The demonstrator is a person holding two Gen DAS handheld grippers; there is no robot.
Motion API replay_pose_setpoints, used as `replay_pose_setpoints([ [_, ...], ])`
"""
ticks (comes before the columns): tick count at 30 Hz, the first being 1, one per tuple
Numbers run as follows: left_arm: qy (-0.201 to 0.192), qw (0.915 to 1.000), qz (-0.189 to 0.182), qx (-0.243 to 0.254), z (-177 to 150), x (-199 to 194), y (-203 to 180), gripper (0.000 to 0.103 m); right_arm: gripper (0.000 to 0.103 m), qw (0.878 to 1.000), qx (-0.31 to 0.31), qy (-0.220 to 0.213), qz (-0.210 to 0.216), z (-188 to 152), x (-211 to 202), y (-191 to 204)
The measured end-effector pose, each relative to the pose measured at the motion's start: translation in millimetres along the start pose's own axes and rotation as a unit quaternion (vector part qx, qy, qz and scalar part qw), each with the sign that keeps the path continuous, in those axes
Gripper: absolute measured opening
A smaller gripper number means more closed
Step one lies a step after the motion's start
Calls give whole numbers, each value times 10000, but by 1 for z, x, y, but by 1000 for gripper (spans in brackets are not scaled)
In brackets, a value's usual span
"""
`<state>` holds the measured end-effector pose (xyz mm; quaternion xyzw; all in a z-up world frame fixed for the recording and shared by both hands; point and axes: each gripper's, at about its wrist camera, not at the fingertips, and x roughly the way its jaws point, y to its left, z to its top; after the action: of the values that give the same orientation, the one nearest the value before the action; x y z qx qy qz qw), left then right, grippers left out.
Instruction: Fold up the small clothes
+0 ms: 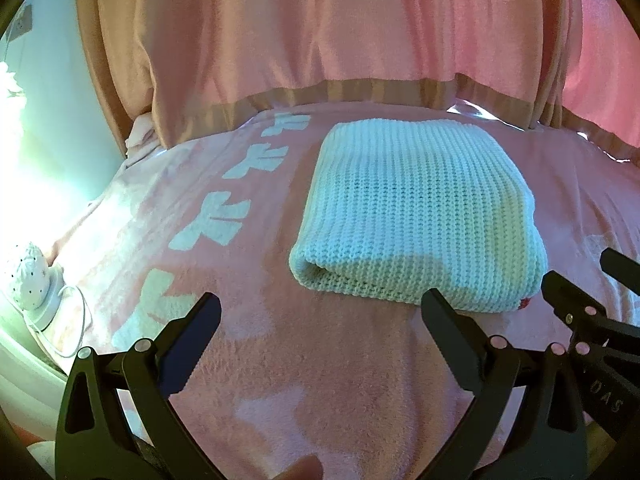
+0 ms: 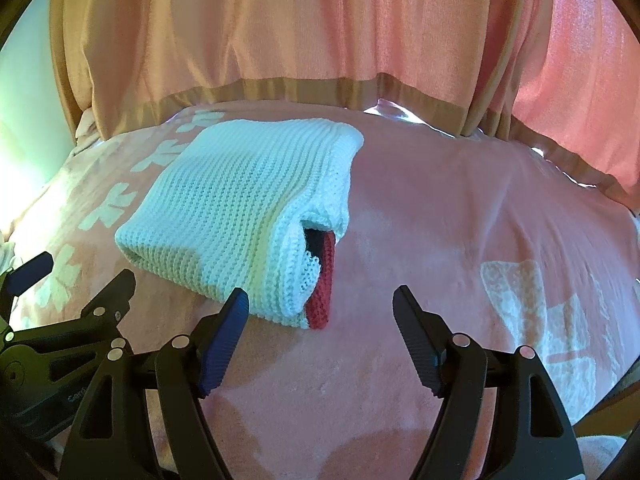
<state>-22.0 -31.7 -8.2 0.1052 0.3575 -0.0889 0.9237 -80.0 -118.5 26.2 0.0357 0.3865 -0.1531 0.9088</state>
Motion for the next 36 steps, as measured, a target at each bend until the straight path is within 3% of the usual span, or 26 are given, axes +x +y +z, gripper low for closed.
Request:
replay_pose_setpoints([
  [30, -71, 9996, 258, 10, -3, -1, 1, 98, 72, 10000, 59, 16, -54, -2, 1, 4],
  [36, 71, 9999, 133, -72, -5, 3, 4, 98, 72, 10000, 69, 23, -61, -2, 1, 4],
])
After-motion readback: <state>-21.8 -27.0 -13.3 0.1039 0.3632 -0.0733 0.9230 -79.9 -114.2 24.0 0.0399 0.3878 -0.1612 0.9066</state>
